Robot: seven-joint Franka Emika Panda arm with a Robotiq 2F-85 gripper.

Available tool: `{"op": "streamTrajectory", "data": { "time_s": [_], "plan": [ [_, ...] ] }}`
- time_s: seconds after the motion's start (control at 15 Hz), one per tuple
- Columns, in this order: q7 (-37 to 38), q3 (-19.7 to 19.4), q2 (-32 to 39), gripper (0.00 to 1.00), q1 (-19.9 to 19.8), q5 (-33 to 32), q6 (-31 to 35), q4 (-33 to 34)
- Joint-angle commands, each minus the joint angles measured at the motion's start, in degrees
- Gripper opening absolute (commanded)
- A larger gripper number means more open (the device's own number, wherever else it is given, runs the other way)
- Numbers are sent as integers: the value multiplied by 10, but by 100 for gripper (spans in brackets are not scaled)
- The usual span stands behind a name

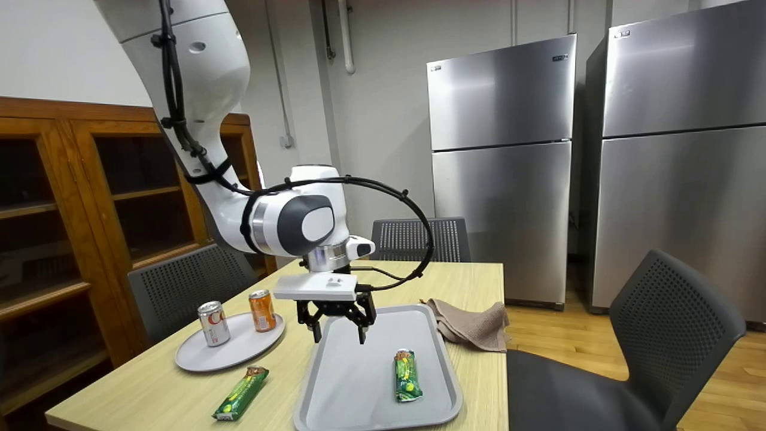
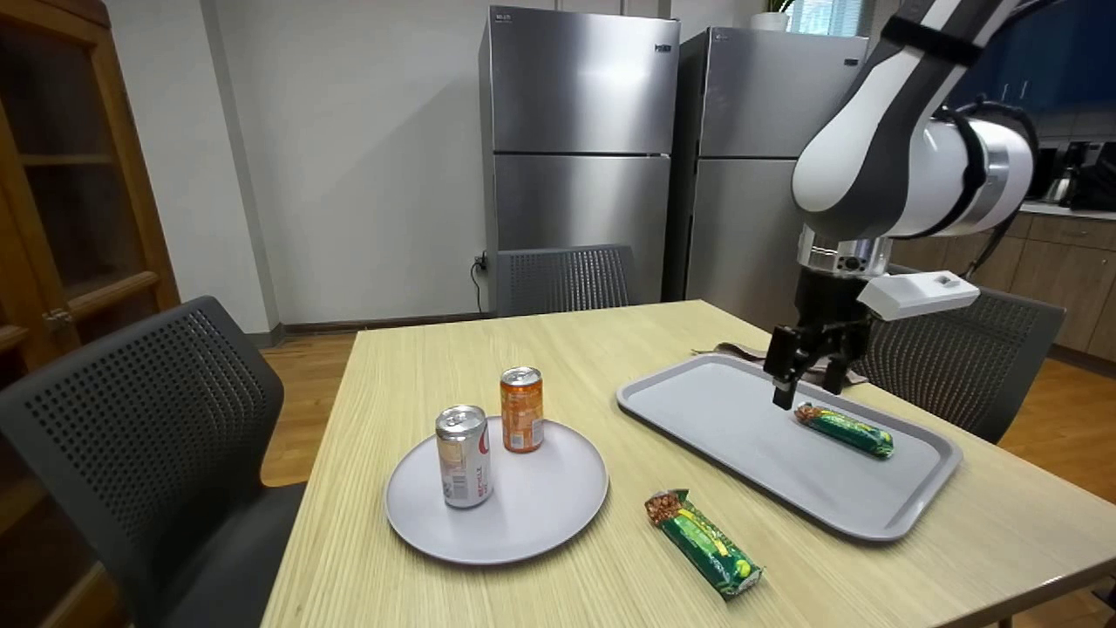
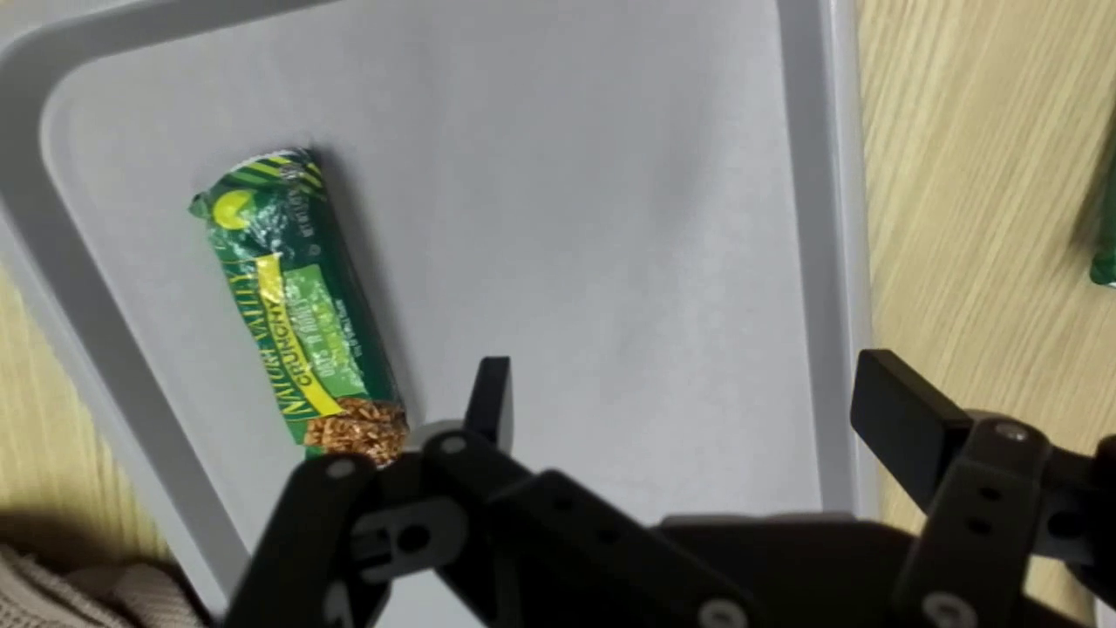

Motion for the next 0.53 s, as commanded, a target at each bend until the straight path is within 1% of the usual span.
{"op": "streamTrajectory", "data": {
  "time_s": [0.0,0.47],
  "plan": [
    [-56,-3,10,100,-26,12,-17,21],
    [-90,-17,54,100,-52,-4,-14,57]
  ]
}}
